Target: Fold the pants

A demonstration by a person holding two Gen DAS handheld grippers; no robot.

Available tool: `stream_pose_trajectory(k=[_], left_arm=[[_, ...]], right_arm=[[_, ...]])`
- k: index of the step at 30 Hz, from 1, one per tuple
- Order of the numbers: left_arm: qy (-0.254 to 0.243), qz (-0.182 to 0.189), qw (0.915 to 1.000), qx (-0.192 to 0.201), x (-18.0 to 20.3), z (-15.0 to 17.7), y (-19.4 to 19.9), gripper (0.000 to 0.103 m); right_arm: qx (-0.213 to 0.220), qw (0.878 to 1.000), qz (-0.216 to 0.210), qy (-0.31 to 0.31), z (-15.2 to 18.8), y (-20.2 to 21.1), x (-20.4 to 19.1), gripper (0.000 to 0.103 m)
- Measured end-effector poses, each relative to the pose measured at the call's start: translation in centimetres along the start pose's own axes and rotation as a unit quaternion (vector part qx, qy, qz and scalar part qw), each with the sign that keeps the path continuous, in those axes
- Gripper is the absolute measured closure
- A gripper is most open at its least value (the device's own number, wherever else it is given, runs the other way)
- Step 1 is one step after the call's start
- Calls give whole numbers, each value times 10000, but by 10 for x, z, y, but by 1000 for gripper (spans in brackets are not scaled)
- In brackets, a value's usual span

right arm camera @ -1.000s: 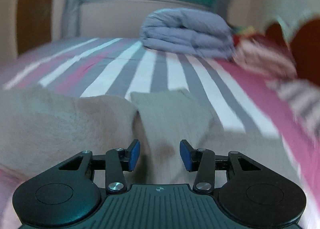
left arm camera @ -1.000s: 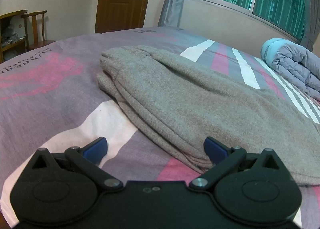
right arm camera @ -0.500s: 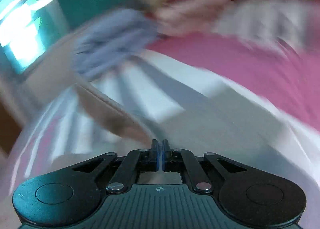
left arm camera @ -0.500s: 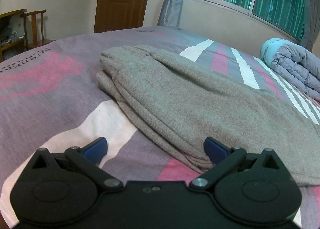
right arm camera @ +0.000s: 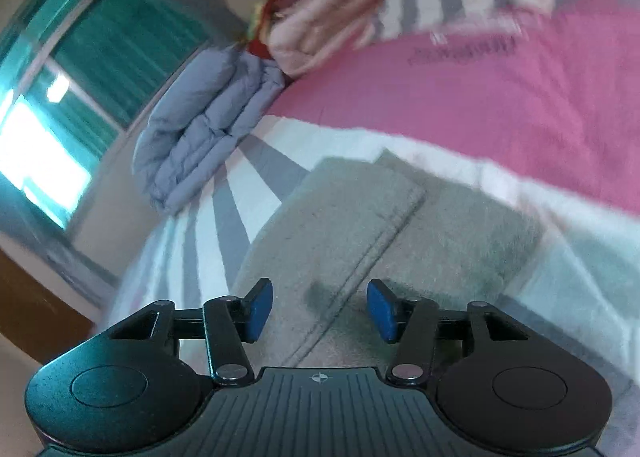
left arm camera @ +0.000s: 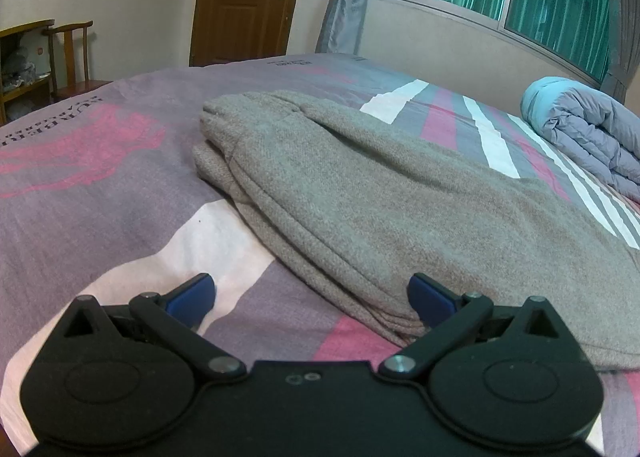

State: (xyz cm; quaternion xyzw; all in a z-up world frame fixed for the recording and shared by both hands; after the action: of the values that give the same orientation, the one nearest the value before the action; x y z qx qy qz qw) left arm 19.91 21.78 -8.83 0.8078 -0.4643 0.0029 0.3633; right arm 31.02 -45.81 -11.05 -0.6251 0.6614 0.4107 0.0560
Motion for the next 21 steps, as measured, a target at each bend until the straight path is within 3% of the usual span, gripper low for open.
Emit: stream_pose_trajectory(k=[2,5,8,10,13,16,19,21], left_arm=[[-8,-20,10000,5,1,0,0,6],[-16,-45,10000,7,2,0,-1,6],[-22,-64,10000,1,3,0,-1,6],[-30,-69,10000,-6,3,-1,-1,6],[-34,-68,10000,-4,4,0,-1,6],[-28,-66,10000,3,3,0,-1,6],[-25,-75,10000,-4,3,0,-1,6],[-32,-78,10000,-7,3,0,-1,6]], right_arm=[[9,9988,-146,-463,-4,-9,15,51],[24,9952,-225,-950,-18,-15,34,62],[-49,9935,-226,-1115,-27,-23,44,98],[-106,9932,-198,-1145,-31,-23,48,99],[452,9950,-306,-840,-42,12,41,99],[665,9957,-186,-614,-32,52,38,99],[237,9974,280,-626,-10,49,54,99],[132,9962,214,-834,2,42,66,99]])
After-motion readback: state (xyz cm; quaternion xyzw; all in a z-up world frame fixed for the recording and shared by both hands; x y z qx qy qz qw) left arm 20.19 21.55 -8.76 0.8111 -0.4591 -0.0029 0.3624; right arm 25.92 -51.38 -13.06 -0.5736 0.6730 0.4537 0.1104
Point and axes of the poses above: each gripper's, at about its wrist camera, not at the fingertips, and y roughly against the way its jaws point, x to its right, z to its underside, the point moved 1 cm from there along -y, roughly the way its jaws point, and after that the axes turned 14 degrees about y, right-handed, at the moved point
